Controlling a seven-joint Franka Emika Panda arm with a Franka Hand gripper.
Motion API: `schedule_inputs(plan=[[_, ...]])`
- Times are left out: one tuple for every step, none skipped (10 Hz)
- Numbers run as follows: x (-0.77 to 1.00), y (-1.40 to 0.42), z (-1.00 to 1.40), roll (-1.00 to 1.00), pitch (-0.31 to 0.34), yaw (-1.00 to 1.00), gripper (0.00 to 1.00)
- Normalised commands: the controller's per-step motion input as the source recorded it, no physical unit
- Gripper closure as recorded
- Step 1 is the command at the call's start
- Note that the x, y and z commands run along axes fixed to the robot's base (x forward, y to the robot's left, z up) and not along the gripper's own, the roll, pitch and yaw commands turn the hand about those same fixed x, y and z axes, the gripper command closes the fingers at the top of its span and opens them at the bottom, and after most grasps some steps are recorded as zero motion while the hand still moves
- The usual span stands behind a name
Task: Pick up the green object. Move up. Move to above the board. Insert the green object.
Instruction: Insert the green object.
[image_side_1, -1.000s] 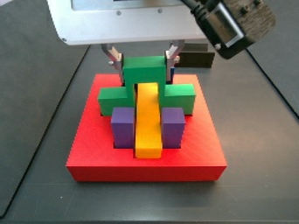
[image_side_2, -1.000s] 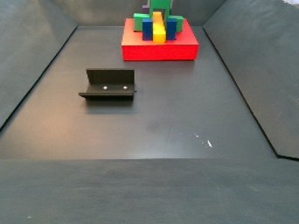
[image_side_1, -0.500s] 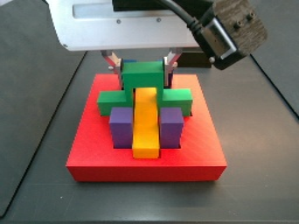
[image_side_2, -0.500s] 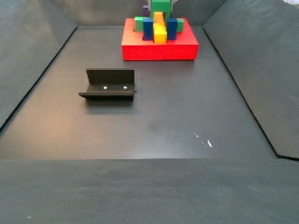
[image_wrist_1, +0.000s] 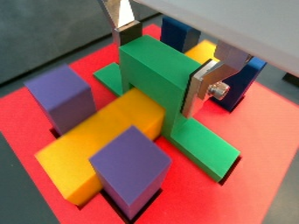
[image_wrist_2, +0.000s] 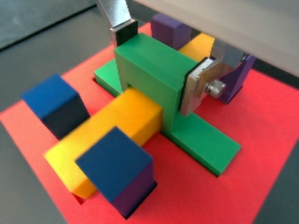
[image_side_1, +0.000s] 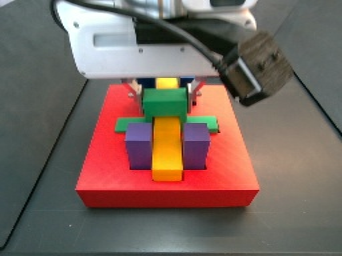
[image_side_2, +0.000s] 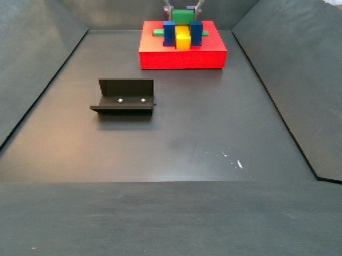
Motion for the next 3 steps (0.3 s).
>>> schedule_inputs(plan=[[0.0,-0.06,-0.44,0.06,-0.044,0.0,1.0],[0.0,0.0,0.0,0.01,0.0,0.0,1.0],[0.0,0.0,0.0,0.0,0.0,0.0,1.0]])
